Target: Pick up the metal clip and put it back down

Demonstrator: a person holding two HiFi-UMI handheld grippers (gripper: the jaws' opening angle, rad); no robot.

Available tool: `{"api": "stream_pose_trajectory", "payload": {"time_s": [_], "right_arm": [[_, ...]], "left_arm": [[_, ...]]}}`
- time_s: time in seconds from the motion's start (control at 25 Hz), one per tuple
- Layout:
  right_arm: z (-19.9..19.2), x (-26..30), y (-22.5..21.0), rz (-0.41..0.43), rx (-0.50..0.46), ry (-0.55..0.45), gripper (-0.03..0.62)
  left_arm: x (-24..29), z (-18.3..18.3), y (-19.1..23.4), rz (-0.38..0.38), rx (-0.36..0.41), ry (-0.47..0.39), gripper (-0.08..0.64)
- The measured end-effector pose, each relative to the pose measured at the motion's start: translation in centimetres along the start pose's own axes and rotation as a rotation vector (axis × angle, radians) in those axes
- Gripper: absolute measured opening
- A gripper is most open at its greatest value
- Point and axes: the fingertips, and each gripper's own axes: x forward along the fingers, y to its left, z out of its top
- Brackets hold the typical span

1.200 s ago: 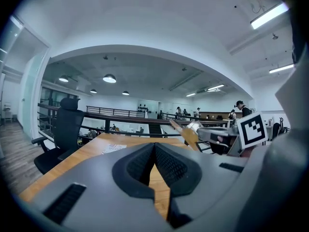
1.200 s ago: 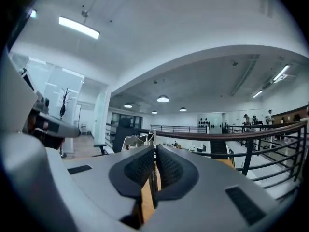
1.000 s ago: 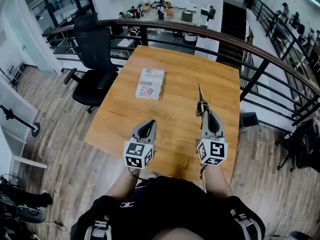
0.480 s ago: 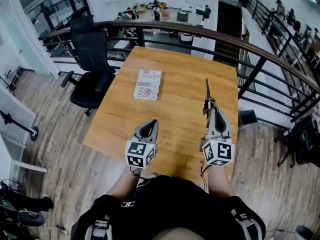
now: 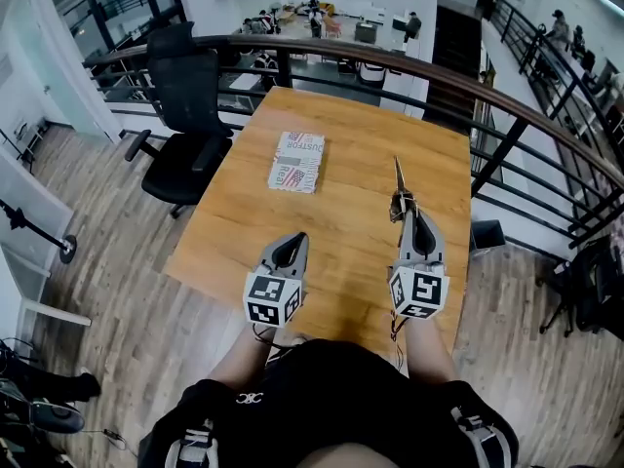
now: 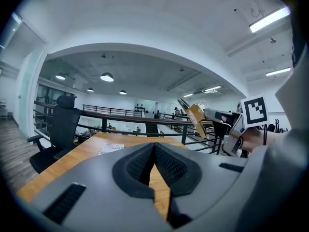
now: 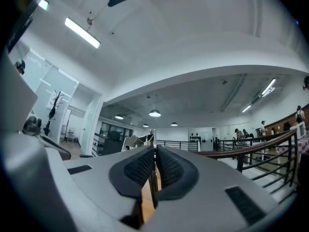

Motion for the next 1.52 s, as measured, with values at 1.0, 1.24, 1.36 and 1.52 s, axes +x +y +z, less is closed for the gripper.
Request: {"api": "stream_pose_trajectory", "payload": {"time_s": [1.0, 1.24, 1.36, 1.52], "right_arm": [[-17.8, 2.6, 11.0, 0.243, -0.589, 0.301, 0.025], [-22.3, 1.4, 11.4, 0.279, -0.65, 0.39, 0.023], [-24.2, 0.9, 11.3, 0.278, -0.675, 0.427, 0.023], [-25.9, 0.5, 11.1, 0.272, -0.712, 0.468, 0.023]], "left_arm": [[-3.0, -1.1, 4.7, 0.137, -0.032, 0.005, 0.014], [-3.6, -1.5, 5.0, 0.166, -0.039, 0.013, 0.014], [-3.9, -1.7, 5.0, 0.178, -0.039, 0.016, 0.014], [-4.4, -1.9, 4.9, 0.195, -0.041, 0.022, 0.014]]}}
